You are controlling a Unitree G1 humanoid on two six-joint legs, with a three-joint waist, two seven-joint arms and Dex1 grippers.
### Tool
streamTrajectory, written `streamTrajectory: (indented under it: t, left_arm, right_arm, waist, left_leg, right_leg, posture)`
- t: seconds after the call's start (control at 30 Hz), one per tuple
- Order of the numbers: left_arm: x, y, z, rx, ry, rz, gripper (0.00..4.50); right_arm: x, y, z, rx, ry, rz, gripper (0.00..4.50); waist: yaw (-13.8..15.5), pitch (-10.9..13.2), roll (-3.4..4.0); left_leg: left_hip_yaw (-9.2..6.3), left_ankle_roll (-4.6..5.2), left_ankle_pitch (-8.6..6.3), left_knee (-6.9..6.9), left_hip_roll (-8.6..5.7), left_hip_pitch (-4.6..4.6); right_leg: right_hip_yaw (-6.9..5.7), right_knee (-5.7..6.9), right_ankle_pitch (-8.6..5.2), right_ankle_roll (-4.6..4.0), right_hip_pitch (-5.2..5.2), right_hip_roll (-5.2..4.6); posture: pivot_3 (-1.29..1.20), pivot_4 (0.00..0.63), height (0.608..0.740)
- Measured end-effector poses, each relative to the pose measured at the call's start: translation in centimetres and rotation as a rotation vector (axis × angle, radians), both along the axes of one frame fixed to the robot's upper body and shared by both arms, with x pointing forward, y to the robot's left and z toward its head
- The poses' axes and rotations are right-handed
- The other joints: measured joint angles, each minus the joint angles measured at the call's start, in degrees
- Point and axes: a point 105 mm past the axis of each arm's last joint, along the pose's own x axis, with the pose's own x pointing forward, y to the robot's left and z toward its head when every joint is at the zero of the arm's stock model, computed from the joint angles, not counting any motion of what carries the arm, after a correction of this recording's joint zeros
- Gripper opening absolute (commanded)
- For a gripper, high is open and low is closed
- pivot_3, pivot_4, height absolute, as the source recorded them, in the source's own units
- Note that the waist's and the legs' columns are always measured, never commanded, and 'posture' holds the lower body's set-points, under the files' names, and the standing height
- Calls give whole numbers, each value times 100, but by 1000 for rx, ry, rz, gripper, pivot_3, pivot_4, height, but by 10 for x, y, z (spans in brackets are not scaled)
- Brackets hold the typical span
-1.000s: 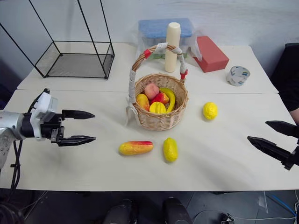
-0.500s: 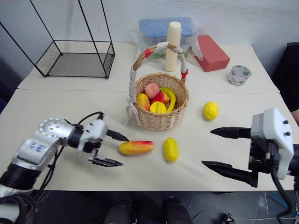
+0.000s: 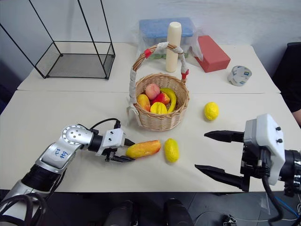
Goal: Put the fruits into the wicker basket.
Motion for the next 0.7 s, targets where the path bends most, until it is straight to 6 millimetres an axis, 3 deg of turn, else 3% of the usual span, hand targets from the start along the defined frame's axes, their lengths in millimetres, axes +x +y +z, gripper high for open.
streamTrajectory:
  t: [0.07, 0.23, 0.33, 0.47, 0.57, 0.7]
  left_arm:
    - [2, 2, 5, -23, 3, 17, 1589]
    - [1, 10, 14, -58, 30, 23, 1583]
    - [2, 22, 34, -167, 73, 48, 1583]
    - [18, 42, 72, -301, 89, 164, 1583]
    - [12, 33, 94, -369, 119, 122, 1583]
    - [2, 6, 106, -385, 151, 61, 1583]
  right_arm:
    - [0, -1, -1, 5, -3, -9, 4500]
    - [1, -4, -4, 15, -6, -26, 4500]
    - [1, -4, -3, 33, -20, -35, 4500]
    - [5, -8, 2, 77, -46, -77, 4500]
    - [6, -9, 4, 89, -54, -90, 4500]
    - [6, -10, 5, 112, -68, -105, 4500]
  waist:
    - [-1, 0, 0]
    - [-2, 0, 0]
    - [-7, 0, 0]
    - [-3, 0, -1]
    - [12, 0, -1]
    - [8, 0, -1]
  left_leg:
    - [0, -1, 0, -1, 0, 0]
    - [0, -2, 1, -2, 0, 1]
    - [0, -5, 3, -2, 0, 1]
    - [-3, -6, 7, -1, 0, 0]
    - [-3, -3, 5, -2, -1, -1]
    - [-4, -3, 5, -2, -1, -4]
  right_leg:
    - [0, 0, 0, 0, 0, 0]
    - [-1, 0, 0, 0, 0, 0]
    - [-2, 4, 0, 0, -1, 0]
    - [-4, 5, 0, 0, -1, 0]
    - [-5, 1, 0, 0, 1, -2]
    - [-5, 0, 0, 1, 0, -1]
  posture:
    - [0, 150, 740]
    - [0, 150, 740]
    - [0, 150, 740]
    - [0, 150, 740]
    - [0, 150, 740]
    - [0, 150, 740]
